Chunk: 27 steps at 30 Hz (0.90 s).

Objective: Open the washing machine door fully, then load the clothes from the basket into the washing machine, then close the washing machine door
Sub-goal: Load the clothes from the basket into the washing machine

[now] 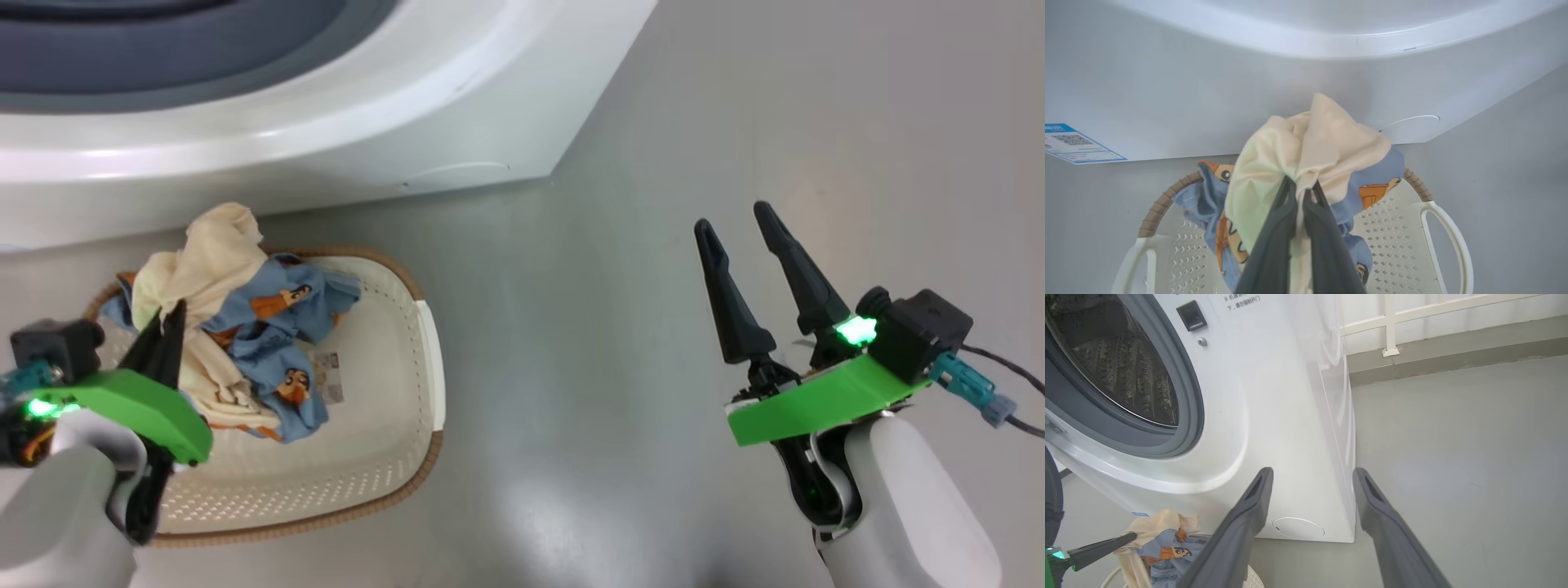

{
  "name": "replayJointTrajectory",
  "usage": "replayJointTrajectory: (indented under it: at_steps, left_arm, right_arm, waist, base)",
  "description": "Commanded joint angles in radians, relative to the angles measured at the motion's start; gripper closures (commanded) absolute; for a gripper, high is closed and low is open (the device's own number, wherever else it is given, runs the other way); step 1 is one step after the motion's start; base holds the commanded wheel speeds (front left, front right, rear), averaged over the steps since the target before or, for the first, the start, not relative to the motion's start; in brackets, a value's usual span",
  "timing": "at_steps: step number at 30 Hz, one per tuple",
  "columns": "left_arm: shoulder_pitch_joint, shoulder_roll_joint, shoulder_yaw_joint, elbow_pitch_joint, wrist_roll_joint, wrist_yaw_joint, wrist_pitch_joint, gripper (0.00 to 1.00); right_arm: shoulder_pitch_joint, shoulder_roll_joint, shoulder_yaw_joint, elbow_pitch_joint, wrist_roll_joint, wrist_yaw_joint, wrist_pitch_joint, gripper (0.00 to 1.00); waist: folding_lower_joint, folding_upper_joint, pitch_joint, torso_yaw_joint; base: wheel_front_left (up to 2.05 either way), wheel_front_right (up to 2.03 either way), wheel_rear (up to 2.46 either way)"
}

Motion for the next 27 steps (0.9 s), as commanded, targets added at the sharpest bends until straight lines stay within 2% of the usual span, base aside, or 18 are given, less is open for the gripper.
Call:
replayJointTrajectory:
  at_steps: [1, 8, 15, 27]
  left_arm:
    - [0.058, 0.039, 0.079, -0.071, 0.042, 0.021, -0.012, 1.00]
    - [0.167, 0.020, 0.200, -0.251, 0.145, 0.048, -0.012, 1.00]
    - [0.309, -0.010, 0.344, -0.505, 0.261, 0.089, -0.012, 1.00]
    - [0.461, -0.084, 0.441, -0.742, 0.370, 0.120, -0.012, 1.00]
  right_arm:
    - [0.044, -0.007, 0.019, -0.017, 0.009, 0.003, -0.005, 0.00]
    - [0.062, -0.012, 0.015, -0.012, 0.018, 0.003, -0.005, 0.00]
    - [0.081, -0.024, 0.012, -0.002, 0.026, 0.003, -0.005, 0.00]
    - [0.134, -0.066, -0.005, 0.009, 0.032, 0.003, -0.005, 0.00]
  waist:
    - [0.0000, 0.0000, -0.051, 0.024]
    - [0.0000, 0.0000, -0.095, 0.041]
    - [0.0000, 0.0000, -0.148, 0.052]
    - [0.0000, 0.0000, -0.267, 0.063]
  base:
    - [0.00, 0.00, 0.00]
    - [0.00, 0.00, 0.00]
    - [0.00, 0.00, 0.00]
    - [0.00, 0.00, 0.00]
